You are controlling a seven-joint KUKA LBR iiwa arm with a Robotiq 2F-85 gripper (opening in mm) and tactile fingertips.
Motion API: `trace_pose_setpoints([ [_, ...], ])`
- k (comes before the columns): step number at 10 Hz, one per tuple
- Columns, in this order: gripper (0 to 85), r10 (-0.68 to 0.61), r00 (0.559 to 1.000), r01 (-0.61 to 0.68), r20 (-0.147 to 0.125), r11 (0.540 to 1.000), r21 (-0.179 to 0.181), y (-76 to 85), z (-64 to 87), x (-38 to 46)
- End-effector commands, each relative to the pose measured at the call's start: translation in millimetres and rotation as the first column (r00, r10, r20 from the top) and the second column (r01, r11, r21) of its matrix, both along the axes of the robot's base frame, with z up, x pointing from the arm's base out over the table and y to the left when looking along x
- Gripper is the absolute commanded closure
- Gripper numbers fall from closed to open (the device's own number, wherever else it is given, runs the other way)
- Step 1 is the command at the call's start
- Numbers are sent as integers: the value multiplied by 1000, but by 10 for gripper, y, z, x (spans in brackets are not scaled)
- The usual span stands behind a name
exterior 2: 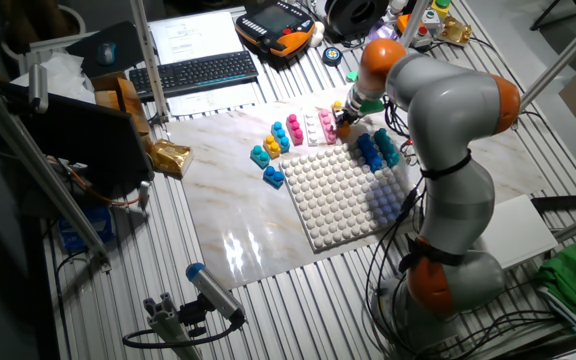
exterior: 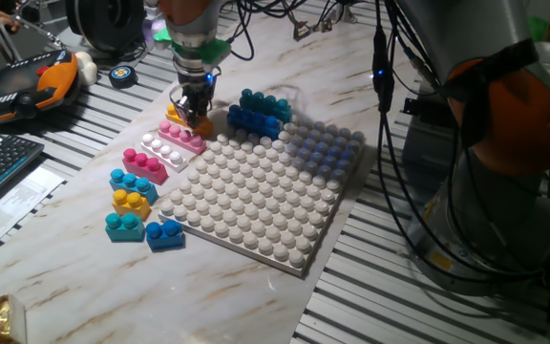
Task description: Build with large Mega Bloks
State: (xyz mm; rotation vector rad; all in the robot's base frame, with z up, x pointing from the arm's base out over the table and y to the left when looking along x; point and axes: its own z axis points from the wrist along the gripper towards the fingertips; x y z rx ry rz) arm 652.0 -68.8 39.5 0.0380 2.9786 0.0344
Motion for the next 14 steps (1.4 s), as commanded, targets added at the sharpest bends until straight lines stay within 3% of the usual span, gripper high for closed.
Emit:
trace_pose_setpoints([
  [1, 630, 4, 1000, -4, 0, 1000, -6, 0, 12, 2],
  [4, 843, 7, 1000, -7, 3, 1000, -30, 17, 71, -10],
  [8, 843, -45, 999, 46, 11, 998, -50, 166, 304, -132],
  [10, 843, -60, 998, 59, -7, 997, -45, 216, 470, -206],
  [11, 843, -64, 998, 64, -18, 997, -44, 249, 564, -271],
  [14, 843, -62, 997, 59, -37, 994, -87, 325, 772, -514],
])
